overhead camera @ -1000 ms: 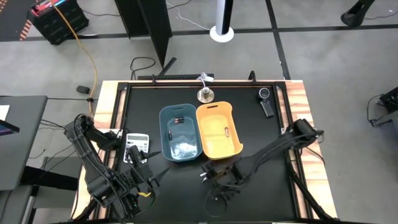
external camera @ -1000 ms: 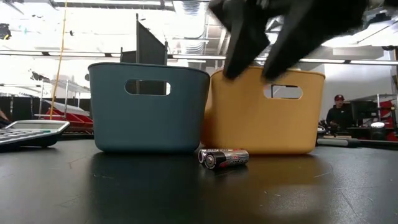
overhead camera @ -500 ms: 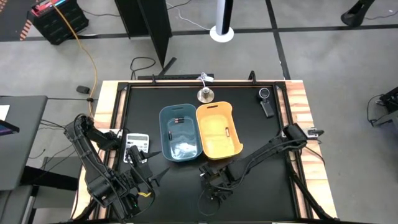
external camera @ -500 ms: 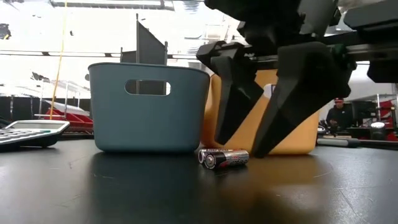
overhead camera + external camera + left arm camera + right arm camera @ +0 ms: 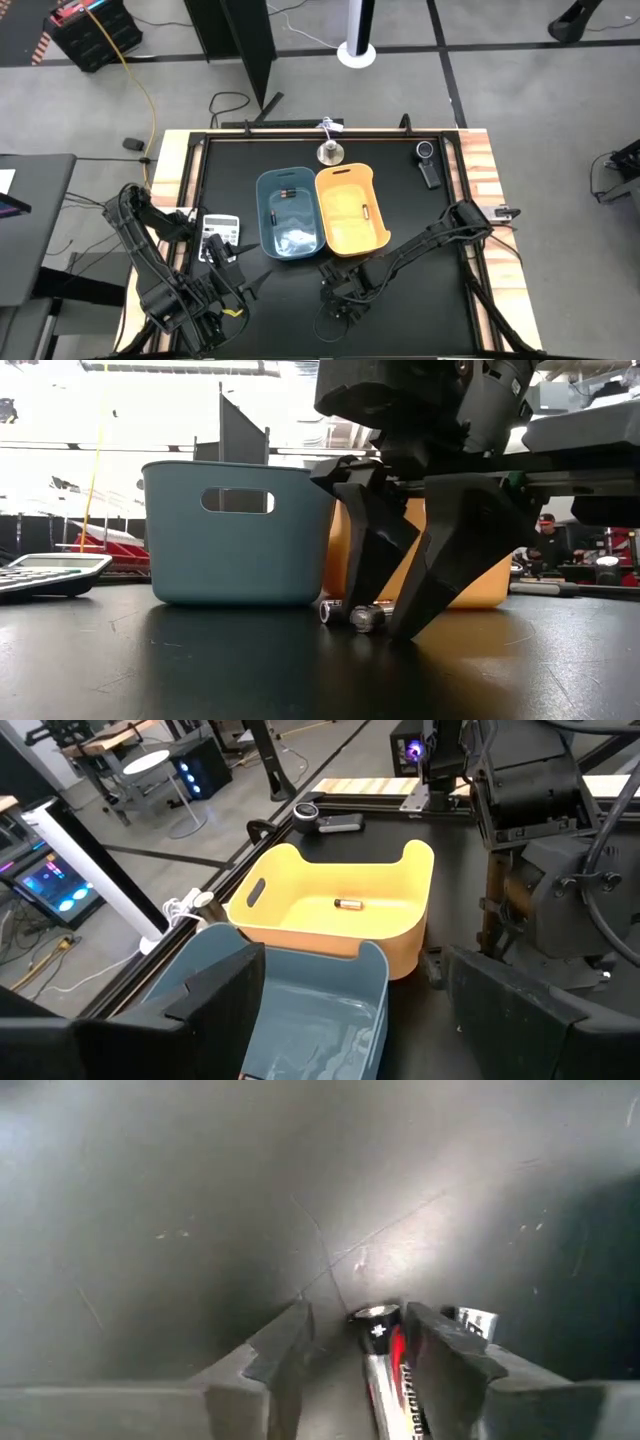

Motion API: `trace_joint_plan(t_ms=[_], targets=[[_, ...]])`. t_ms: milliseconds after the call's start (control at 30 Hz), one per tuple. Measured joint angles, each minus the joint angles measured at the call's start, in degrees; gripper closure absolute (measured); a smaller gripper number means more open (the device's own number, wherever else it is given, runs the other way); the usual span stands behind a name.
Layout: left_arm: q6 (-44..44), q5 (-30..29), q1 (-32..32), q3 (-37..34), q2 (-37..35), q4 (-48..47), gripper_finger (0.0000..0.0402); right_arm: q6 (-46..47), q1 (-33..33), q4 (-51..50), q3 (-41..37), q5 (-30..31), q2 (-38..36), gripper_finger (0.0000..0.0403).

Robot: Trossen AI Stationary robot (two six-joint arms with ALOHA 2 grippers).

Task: Sort batteries
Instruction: Put the bottom silver battery into the yellow bin

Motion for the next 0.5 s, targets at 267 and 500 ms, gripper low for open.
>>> trace_joint_plan(t_ms=[267, 500], targets=[[0.02, 0.04, 0.0, 0.0, 0.0, -0.02, 0.0107, 2.25, 0.07, -1.83, -0.04, -0.15, 0.15, 0.0334], [0.02, 0.11, 0.0, 0.0, 0.0, 0.03, 0.0107, 1.91, 0.81, -1.97, -0.06, 0.26, 0.2, 0.0364]])
